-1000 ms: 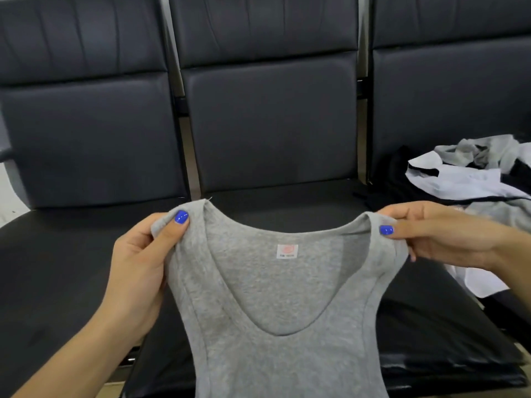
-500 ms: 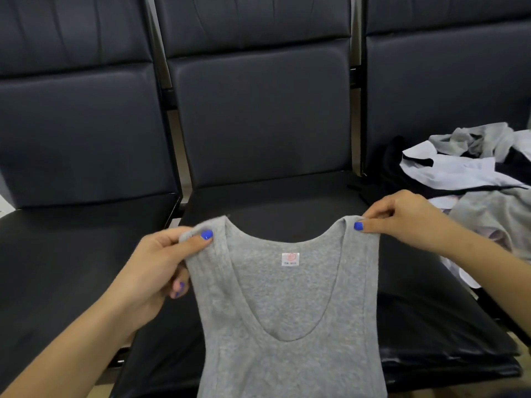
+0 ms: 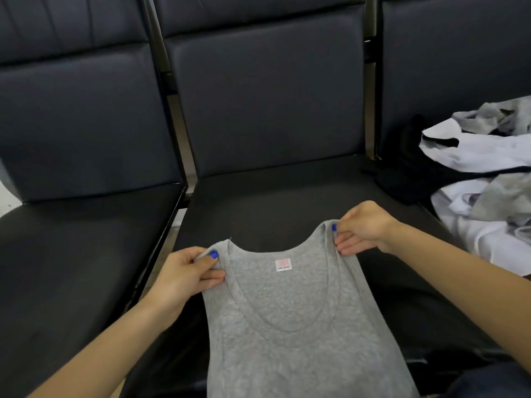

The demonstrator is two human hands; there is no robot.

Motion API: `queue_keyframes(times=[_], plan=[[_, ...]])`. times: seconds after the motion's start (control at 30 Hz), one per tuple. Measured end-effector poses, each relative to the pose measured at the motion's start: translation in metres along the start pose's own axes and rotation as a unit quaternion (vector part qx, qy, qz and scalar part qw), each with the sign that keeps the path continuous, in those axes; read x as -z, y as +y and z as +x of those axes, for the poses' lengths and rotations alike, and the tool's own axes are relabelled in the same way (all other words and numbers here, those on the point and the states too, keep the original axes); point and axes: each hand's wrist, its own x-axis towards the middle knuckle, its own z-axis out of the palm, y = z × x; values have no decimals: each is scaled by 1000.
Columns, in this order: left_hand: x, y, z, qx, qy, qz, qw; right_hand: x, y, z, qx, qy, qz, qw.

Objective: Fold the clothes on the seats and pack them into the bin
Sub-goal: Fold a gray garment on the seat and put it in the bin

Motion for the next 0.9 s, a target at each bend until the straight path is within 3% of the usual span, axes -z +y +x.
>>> queue_keyframes(times=[0.13,0.27,0.37,0.43,0.5,0.6,0.7,0.9], plan=[[-2,-14,9,-56,-47,146,987,-12,5,-4,19,-76,-170,982],[-2,-11,9,-116,-100,253,955,-20,6,-16,76,-159,-389,904],[-6,-8,-1,-138,-173,311,924,-24,8,-29,62,-225,-433,871],[-9,-7,-11,-174,-219,386,879,-28,11,-37,37,-249,-458,853],[-15,-9,-16,-178,-258,456,833,-34,13,-46,14,-247,-472,846],[-36,-18,-20,-90,-285,549,781,-49,16,-54,-17,-212,-469,857],[-69,-29,-20,-17,-235,651,722,-74,27,-52,-43,-166,-477,862],[-97,-40,15,-68,-146,629,760,-77,55,-11,12,-50,-498,866]])
